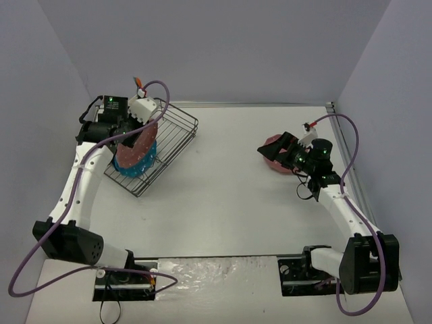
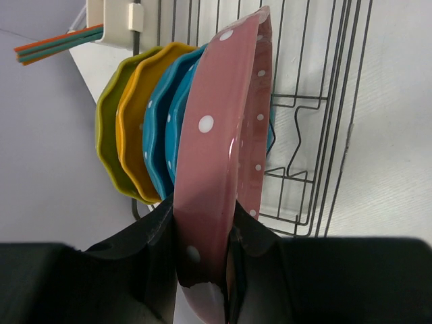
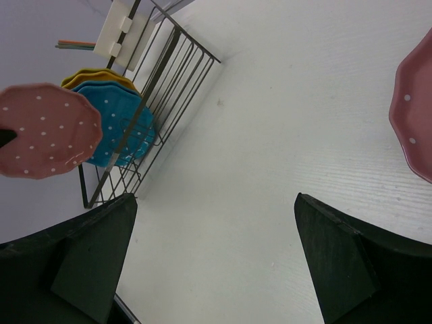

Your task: Load the plates into the dish rack

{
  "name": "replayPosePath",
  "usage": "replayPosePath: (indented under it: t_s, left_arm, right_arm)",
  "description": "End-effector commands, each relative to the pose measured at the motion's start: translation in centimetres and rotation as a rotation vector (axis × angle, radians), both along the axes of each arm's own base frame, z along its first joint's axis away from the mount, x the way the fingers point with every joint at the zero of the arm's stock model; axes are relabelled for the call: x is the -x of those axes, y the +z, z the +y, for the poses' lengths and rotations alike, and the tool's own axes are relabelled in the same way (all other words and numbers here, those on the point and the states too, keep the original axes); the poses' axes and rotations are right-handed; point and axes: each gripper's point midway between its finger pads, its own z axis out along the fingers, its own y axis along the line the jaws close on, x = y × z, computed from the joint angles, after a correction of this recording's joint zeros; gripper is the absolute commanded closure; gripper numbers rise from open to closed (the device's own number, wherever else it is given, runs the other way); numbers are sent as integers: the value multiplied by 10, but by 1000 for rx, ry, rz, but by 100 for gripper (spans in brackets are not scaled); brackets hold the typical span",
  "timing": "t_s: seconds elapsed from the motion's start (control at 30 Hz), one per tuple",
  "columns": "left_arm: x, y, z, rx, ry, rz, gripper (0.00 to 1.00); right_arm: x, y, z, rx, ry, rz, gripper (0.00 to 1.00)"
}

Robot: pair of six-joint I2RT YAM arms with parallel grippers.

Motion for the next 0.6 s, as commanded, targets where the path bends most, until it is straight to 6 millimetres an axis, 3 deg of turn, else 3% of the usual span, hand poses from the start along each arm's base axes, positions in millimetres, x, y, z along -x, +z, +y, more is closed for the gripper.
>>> replayPosePath:
  t_s: [0.0, 0.23, 0.57]
  left_arm:
    - [-30, 59, 11, -69, -51, -228, 100]
    - [-52, 22, 22, -87, -38, -156, 100]
    - [-59, -18, 19, -85, -78, -64, 100]
  right_arm:
    - [2, 22, 1, -19, 32, -91, 0]
    - [3, 15, 2, -31, 46, -72, 0]
    - [3, 9, -2, -37, 43, -57, 0]
